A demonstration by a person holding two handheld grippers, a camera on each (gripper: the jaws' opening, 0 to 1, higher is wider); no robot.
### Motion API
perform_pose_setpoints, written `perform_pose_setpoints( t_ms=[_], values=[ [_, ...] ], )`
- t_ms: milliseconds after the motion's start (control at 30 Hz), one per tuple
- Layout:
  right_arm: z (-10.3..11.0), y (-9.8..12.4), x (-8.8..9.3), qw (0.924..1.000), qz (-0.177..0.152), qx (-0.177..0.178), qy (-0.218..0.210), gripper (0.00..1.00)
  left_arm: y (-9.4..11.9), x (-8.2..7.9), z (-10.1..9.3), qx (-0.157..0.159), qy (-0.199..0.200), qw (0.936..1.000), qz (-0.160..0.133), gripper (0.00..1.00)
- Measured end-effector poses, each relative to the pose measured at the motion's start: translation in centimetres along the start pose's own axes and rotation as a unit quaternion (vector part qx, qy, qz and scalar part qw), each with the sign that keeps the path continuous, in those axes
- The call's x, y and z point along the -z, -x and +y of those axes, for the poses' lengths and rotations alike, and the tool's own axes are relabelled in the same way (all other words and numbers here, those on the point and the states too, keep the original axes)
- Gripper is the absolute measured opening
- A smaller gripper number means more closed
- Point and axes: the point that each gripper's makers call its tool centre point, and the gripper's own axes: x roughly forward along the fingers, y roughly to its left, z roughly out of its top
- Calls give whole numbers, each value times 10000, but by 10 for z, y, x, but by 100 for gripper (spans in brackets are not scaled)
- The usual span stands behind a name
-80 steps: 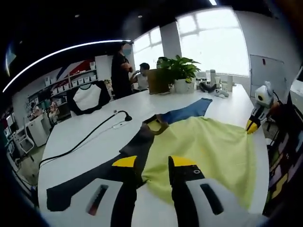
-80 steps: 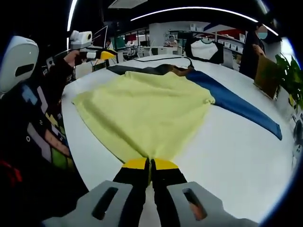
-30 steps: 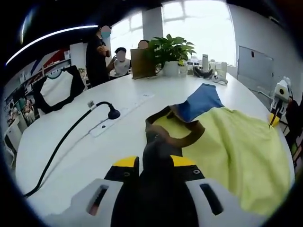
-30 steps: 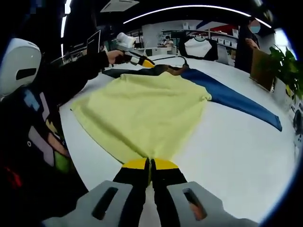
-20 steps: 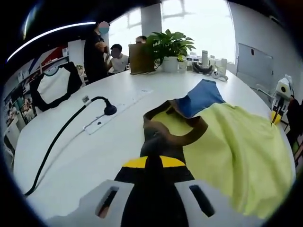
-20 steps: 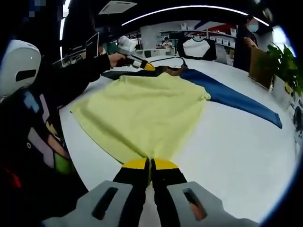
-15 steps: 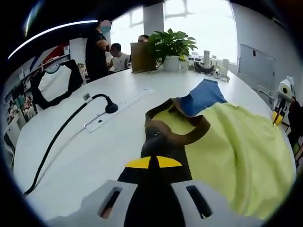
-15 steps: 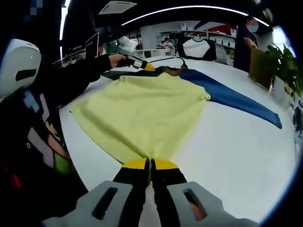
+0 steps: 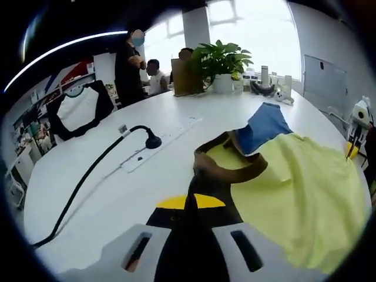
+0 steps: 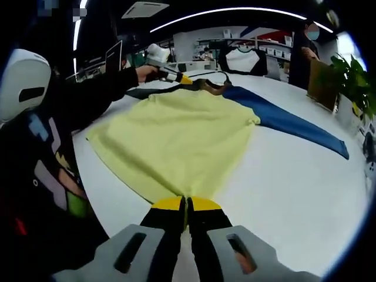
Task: Fold the garment on the visible template until the final outline fits inside the template.
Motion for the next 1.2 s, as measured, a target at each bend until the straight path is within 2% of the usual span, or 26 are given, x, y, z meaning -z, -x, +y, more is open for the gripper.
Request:
perform_pose_setpoints(
  t_ms=[133,333,733,933,1200],
  values=[
    [1,0,0,10000,-15,25,-1,0,-3,0,9,-79,176,9998,-20,2],
    [2,0,1,10000,-56,60,-55,0,-8,3,16,-153,208,9996,85,2],
    [6,0,2,9999,-65,68,-88,0,-11,20,35,-309,372,9984,302,2],
    [7,1,3,9999,-44,64,-125,0,-13,23,41,-469,377,9976,347,1],
    [7,2,3,9999,-51,3,-130,0,-16,29,37,-421,336,9978,391,1]
  ],
)
